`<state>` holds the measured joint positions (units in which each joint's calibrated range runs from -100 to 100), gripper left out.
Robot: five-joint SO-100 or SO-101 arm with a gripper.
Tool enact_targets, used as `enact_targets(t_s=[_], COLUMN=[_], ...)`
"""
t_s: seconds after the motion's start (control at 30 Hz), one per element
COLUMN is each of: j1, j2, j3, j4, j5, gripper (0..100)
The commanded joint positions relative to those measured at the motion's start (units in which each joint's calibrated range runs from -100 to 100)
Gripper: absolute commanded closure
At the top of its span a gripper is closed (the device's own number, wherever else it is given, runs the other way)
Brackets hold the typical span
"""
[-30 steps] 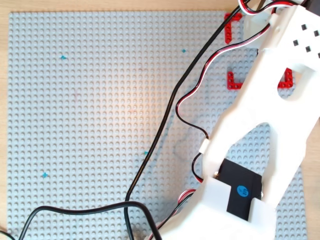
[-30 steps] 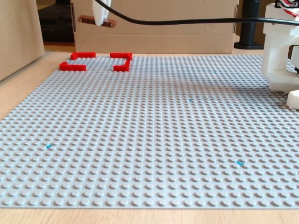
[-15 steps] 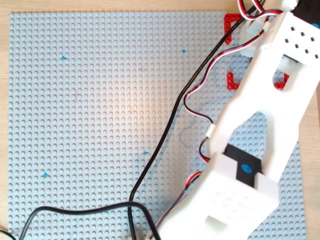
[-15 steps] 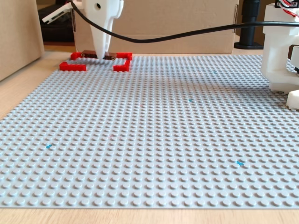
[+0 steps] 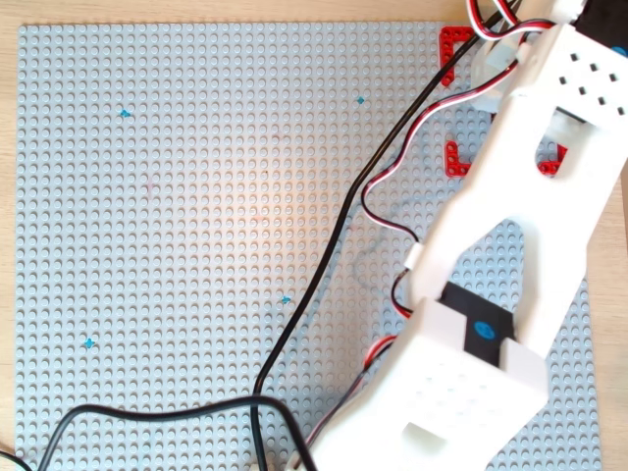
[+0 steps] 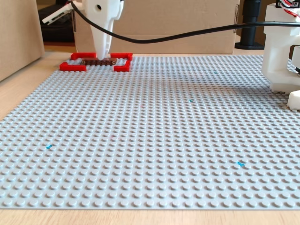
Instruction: Grab and store lego
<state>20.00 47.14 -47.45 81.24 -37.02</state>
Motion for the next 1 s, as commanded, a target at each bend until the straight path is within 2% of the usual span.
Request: enact_targets(t_s=[0.0,0.1,0.23,0.3,0.4,0.63,0.97], j1=[0.40,-0.04,-0.86,-2.34,-5.91,-11.69,-16.29], j2=[-1.24,-1.24,-1.24,-1.33,-4.55,-20.04,-47.14], j3=[-3.54,-9.81,-22.87,-26.23,-24.96,-5.72,35.02], j4=[2.73,8.48,18.76,18.76,18.76,18.76,18.50], j5=[-0.27,-1.68,-3.36,-2.73,-4.19,-9.94,-15.69], gripper=[81,83,95,100,98,98,99])
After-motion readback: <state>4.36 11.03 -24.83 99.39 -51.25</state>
